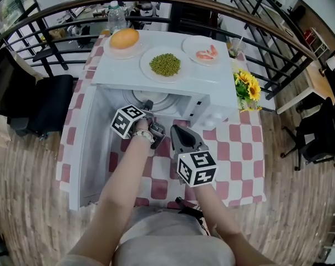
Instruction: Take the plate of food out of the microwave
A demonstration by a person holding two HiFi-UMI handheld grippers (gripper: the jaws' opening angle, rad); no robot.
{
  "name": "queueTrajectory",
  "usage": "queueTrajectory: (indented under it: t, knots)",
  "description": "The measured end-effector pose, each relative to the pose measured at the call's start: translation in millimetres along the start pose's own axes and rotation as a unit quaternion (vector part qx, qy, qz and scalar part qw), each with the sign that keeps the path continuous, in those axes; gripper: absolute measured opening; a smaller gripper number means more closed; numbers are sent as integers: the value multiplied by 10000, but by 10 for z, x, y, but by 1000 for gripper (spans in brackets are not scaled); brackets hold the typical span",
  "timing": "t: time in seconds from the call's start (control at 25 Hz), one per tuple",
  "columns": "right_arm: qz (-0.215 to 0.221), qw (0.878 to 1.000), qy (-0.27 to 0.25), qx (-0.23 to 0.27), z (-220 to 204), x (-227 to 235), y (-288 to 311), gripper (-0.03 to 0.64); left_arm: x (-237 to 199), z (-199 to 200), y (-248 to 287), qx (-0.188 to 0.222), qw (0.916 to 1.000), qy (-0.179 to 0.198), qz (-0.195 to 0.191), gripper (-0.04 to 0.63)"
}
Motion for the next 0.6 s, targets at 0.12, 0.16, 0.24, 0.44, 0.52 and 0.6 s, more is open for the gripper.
queueTrajectory:
  t: [0.12,0.16,0.24,0.44,0.52,0.6]
  knots:
    - [-11,10000,31,-34,6,58,39,23,-44,16,75,-18,9996,-222,186,336]
    - [-7,10000,32,-42,9,72,54,23,-60,20,98,-16,9993,-291,230,336]
    - [8,10000,10,-58,14,95,87,23,-81,23,137,-9,9989,-394,272,336]
    - [56,9999,20,-100,4,118,174,24,-72,25,207,3,9980,-554,305,341]
    - [74,9999,34,-116,-9,115,203,23,-73,30,230,10,9977,-603,319,342]
    - [95,9999,38,-135,-18,112,223,23,-68,36,244,4,9977,-595,314,347]
Point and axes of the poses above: the fingertips, and each gripper's own axes: y forward along the fingers, x to its right, z out of its top, the point moved 4 cm from there along -y, backward along the fingers, and after that the axes turned 2 degrees about -x, right-handed, at the moved point
